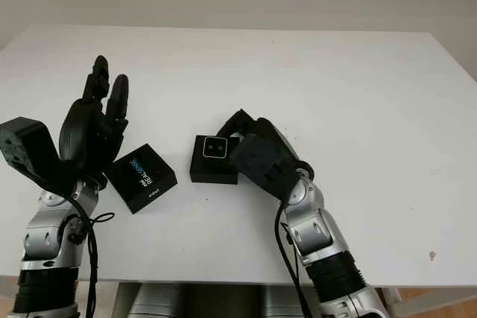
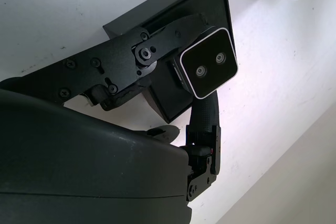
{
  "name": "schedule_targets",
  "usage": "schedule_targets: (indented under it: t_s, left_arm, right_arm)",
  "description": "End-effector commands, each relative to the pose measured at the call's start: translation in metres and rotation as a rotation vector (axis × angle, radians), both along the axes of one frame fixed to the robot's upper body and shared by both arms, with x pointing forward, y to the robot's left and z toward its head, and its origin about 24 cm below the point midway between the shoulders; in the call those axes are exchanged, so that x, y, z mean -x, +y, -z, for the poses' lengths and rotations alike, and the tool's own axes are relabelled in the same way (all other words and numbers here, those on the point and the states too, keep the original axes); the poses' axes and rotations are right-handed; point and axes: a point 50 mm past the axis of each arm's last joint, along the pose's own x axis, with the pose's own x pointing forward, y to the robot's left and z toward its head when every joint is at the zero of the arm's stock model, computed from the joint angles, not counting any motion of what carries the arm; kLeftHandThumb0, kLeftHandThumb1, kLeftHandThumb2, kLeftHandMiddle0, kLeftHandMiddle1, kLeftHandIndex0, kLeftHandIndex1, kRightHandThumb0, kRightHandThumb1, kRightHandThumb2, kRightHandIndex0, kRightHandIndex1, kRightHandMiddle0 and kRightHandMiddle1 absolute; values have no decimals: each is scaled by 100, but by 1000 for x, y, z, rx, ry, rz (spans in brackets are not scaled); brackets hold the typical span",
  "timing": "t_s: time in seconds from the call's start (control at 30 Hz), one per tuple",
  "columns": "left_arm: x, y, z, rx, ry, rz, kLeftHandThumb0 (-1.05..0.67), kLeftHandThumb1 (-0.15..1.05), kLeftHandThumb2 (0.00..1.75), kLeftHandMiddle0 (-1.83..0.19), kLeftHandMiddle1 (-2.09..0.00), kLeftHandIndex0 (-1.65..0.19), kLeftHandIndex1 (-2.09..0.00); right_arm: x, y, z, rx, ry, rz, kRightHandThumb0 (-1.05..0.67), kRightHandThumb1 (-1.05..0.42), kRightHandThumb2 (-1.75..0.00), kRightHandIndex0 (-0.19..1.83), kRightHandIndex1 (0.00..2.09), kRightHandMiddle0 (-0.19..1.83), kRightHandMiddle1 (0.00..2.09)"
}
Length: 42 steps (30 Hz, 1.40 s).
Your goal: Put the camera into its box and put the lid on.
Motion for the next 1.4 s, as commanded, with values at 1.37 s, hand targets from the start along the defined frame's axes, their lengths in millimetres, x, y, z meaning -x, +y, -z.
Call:
schedule_targets:
  t_s: [1.37]
  left_arm:
    - [2,-2,-7,4,-27,10,-69,105,38,19,0,19,0]
  right_arm:
    - [6,-8,5,123,-74,58,-49,-88,-5,31,2,10,147]
